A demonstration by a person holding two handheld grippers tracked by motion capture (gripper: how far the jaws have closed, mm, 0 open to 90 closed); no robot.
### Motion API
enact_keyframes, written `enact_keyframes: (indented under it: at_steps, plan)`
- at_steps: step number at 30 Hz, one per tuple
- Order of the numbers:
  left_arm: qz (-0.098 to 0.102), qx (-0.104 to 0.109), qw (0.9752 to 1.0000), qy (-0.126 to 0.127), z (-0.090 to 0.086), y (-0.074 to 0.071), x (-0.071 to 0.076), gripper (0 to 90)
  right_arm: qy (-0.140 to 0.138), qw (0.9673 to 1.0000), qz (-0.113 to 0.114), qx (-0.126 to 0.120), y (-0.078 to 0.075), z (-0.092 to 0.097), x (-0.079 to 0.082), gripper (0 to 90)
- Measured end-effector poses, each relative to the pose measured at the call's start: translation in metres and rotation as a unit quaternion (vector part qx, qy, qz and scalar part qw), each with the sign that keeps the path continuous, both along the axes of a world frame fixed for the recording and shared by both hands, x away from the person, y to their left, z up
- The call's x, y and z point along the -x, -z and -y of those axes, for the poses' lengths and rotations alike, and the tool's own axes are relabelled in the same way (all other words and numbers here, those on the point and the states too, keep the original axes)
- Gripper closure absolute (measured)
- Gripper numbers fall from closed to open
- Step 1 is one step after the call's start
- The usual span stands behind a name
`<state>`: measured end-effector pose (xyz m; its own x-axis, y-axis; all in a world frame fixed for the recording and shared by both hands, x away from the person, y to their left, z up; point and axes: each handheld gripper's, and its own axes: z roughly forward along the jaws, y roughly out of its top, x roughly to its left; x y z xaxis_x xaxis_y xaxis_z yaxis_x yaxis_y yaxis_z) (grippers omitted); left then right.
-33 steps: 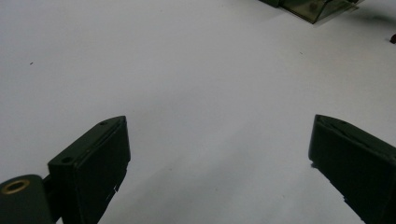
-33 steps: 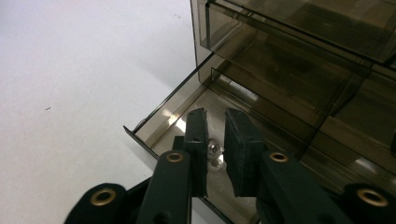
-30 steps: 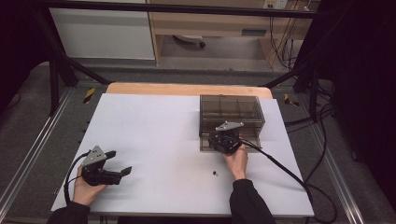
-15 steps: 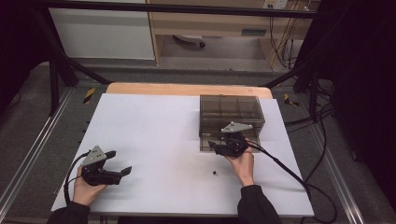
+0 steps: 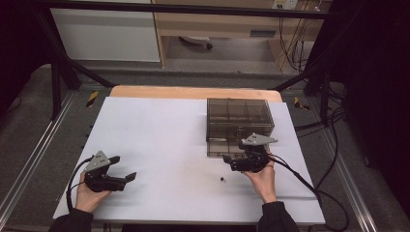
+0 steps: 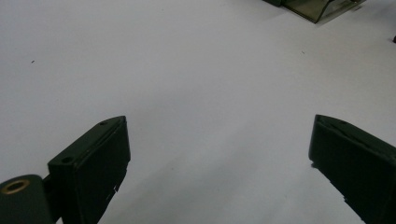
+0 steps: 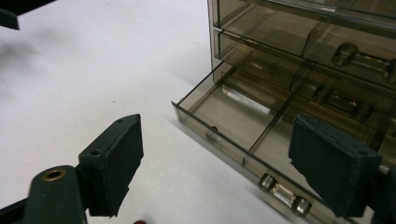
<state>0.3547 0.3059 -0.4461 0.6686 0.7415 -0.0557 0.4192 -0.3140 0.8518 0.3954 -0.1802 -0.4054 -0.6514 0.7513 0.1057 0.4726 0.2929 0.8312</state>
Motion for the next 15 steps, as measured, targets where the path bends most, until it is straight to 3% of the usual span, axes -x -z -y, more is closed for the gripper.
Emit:
enact_keyframes:
  at_steps: [6, 15]
  plan:
    - [0.000, -0.001, 1.0000, 0.000, 0.000, 0.000, 0.000, 5.2, -0.001, 1.0000, -0.001, -0.008, -0.001, 0.008, 0.010, 10.7]
    - [0.001, -0.001, 1.0000, 0.000, 0.000, 0.000, 0.000, 5.2, -0.012, 0.9996, -0.023, -0.008, 0.006, 0.011, 0.021, 3.1]
